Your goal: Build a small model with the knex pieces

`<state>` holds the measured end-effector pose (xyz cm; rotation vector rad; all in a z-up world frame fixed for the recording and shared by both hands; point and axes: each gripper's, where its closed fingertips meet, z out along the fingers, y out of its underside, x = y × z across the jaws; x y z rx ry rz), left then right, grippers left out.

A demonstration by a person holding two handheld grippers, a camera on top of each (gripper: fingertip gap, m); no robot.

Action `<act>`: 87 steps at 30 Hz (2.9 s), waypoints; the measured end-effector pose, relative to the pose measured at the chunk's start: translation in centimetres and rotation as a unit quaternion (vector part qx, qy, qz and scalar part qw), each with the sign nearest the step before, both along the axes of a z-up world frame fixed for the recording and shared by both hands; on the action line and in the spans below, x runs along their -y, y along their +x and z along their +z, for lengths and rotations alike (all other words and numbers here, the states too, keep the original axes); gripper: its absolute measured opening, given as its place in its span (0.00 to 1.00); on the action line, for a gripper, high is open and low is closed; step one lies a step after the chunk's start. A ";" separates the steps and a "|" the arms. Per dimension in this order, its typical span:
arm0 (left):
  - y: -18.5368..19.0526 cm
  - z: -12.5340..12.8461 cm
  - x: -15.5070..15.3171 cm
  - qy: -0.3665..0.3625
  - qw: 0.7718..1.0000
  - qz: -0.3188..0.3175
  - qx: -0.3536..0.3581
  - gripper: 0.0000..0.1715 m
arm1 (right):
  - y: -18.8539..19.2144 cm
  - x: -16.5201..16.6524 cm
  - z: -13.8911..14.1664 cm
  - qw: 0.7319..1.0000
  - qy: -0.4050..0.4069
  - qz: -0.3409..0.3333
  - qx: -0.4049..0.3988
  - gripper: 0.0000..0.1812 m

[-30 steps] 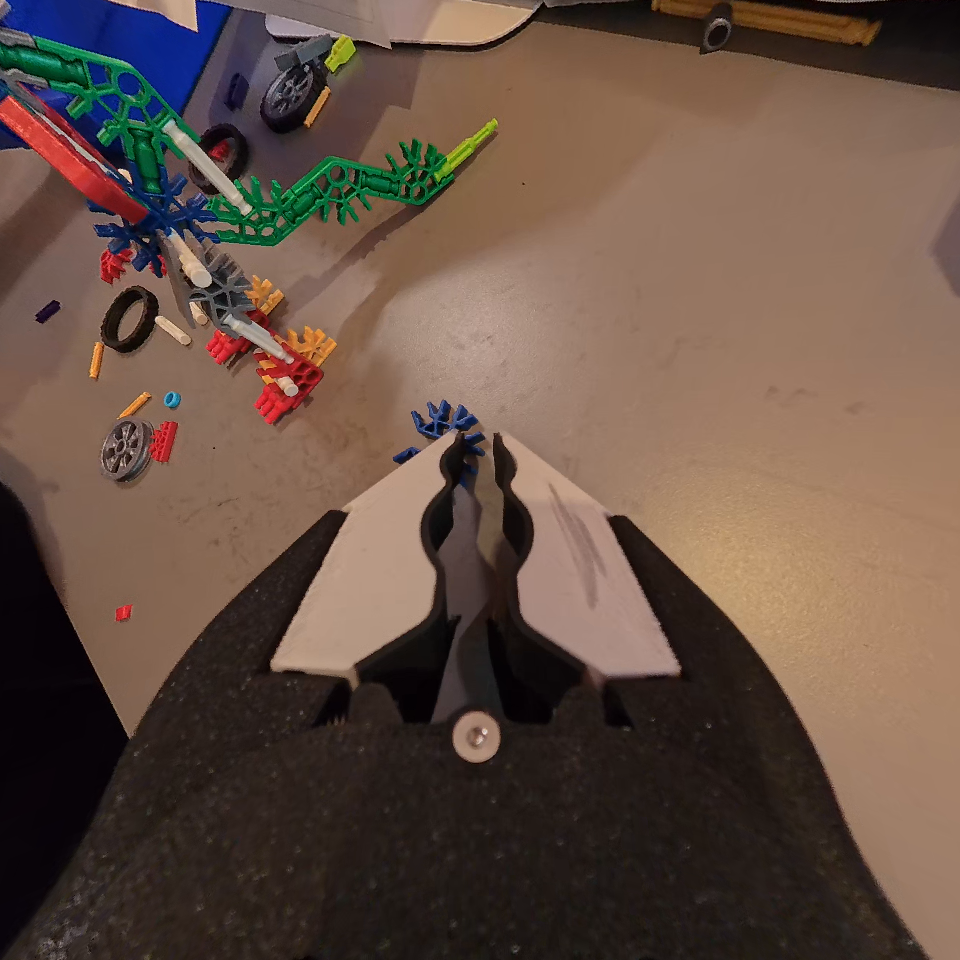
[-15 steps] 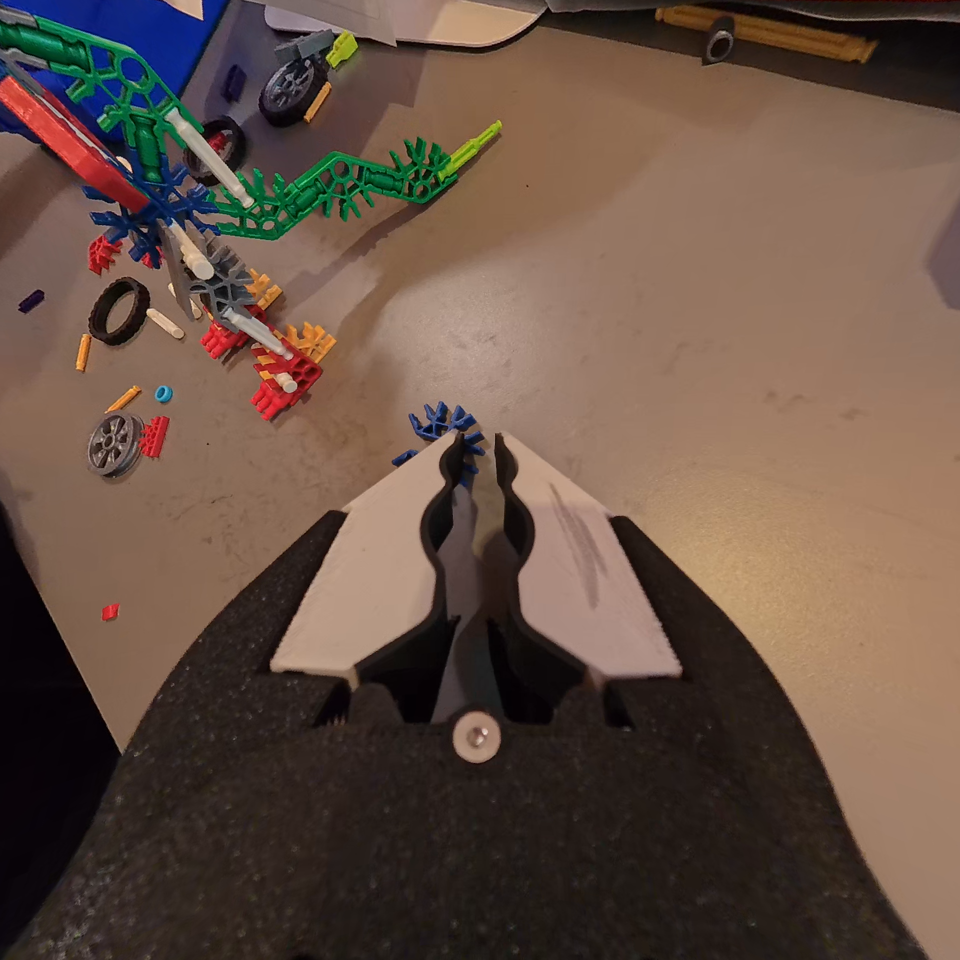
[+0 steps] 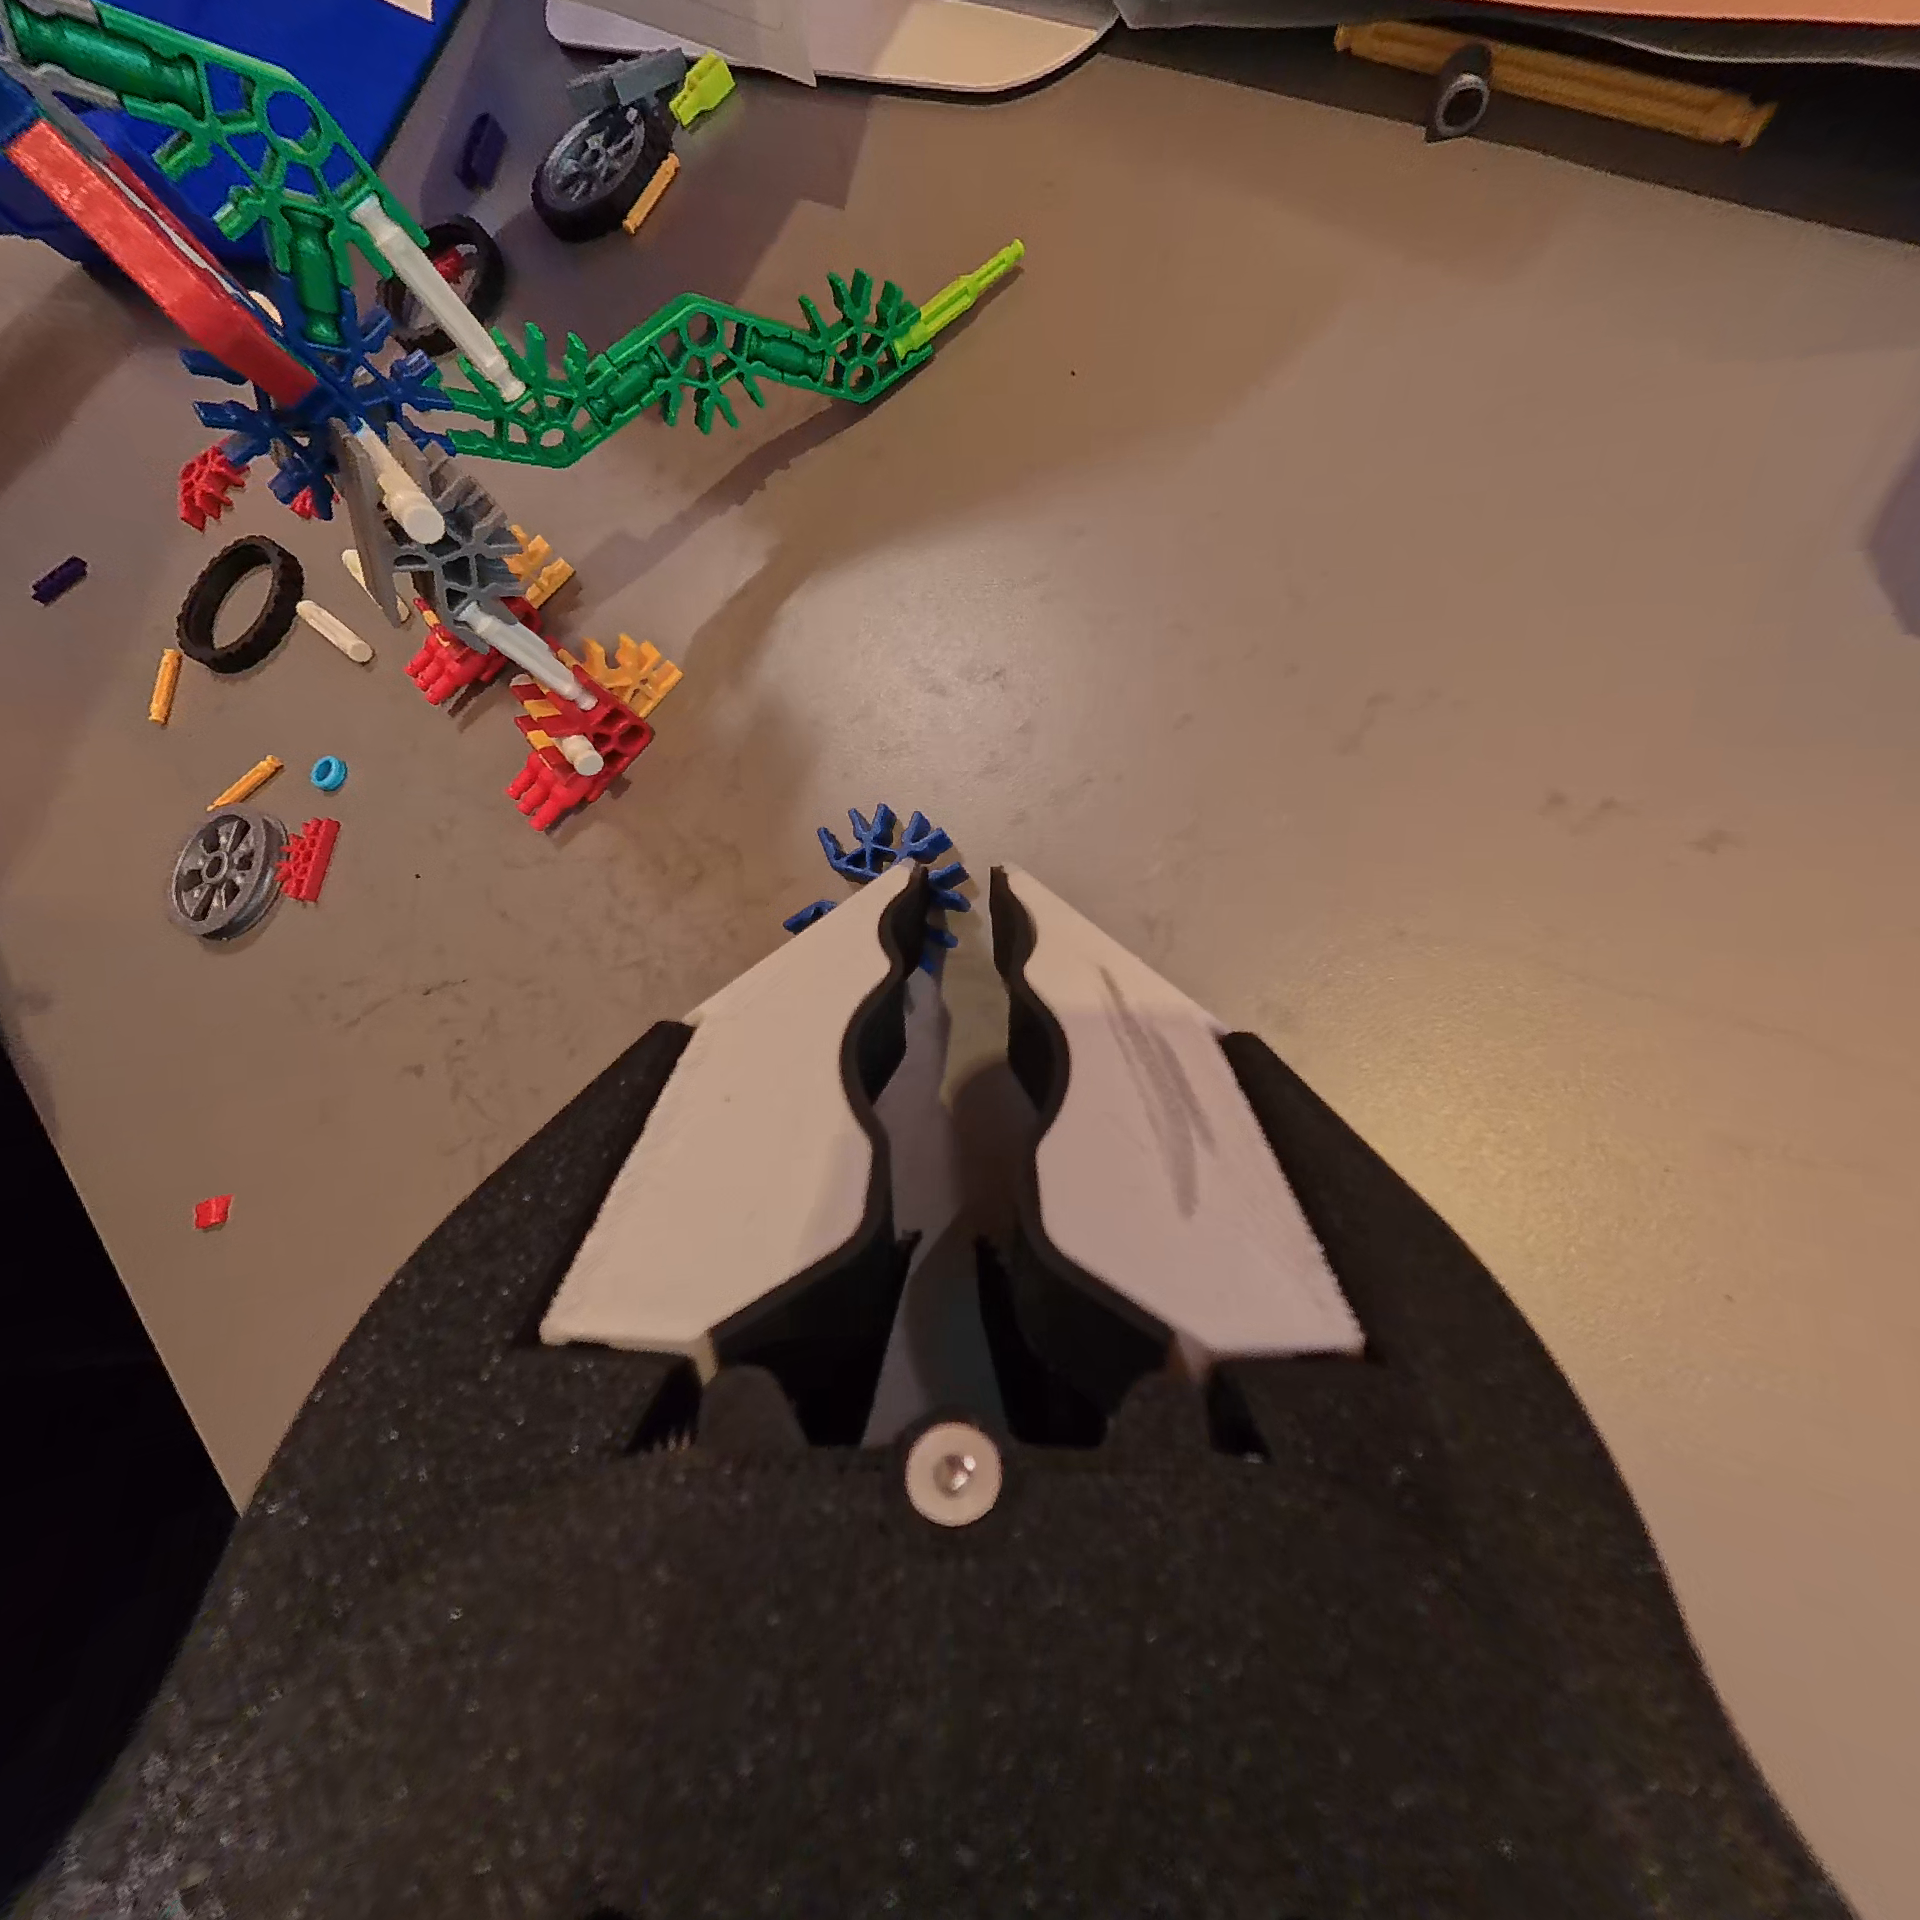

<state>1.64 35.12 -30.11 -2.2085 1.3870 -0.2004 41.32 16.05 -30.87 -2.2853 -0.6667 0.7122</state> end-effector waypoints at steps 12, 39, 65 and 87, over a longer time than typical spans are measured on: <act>0.1 0.4 0.1 -0.027 0.998 0.022 0.046 0.05 | -0.1 0.1 0.2 1.000 0.004 0.004 -0.004 0.07; -0.8 0.3 -0.8 -0.017 0.999 0.042 0.030 0.24 | -0.1 0.1 0.1 1.000 0.001 0.006 -0.003 0.07; -2.1 0.9 1.0 -0.021 0.997 0.064 0.027 0.04 | 0.0 0.0 0.5 1.000 0.013 0.001 -0.014 0.07; -2.6 -0.7 2.0 -0.051 0.994 0.094 -0.011 0.08 | -0.1 0.2 0.8 1.000 0.017 0.007 -0.024 0.07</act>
